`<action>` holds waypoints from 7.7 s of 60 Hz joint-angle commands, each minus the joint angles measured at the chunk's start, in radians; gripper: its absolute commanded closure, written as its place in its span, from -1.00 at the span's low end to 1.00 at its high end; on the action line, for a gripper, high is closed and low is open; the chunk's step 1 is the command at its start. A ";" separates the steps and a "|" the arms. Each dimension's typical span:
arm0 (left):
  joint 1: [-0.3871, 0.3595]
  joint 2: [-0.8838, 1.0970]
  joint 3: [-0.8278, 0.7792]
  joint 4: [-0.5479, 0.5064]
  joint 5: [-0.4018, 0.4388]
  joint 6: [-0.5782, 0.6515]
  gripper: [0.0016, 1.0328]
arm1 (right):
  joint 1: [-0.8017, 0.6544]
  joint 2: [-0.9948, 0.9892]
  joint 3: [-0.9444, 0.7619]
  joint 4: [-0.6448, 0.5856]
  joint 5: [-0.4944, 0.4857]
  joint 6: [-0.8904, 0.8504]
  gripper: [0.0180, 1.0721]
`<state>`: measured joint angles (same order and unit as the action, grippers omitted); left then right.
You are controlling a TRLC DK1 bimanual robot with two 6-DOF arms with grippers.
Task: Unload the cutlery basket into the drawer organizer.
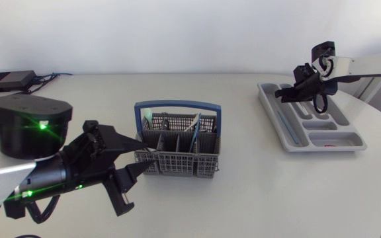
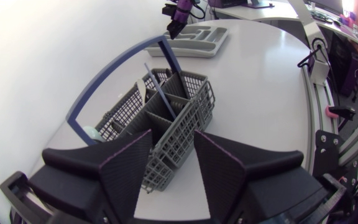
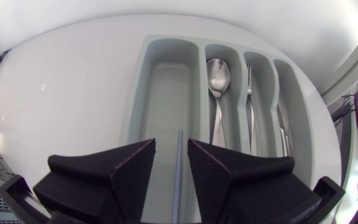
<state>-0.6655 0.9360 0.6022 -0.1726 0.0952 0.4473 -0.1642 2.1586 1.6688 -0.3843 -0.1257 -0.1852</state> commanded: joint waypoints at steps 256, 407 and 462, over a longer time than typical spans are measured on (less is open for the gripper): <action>0.037 0.328 0.482 0.035 0.354 -0.469 0.93 | 0.652 -1.172 -0.900 0.114 -0.387 0.050 -0.47; 0.501 0.210 0.390 -0.292 0.339 0.019 -0.58 | -0.051 -0.526 -0.632 0.117 -0.226 -0.154 0.89; 0.488 0.043 0.042 -0.185 0.340 0.156 -0.58 | -0.008 -0.169 -0.383 0.148 -0.018 -0.059 -0.07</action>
<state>-0.1623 0.9882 0.6678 -0.3748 0.4358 0.6025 -0.1776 2.0418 1.3380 -0.2565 -0.1555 -0.2646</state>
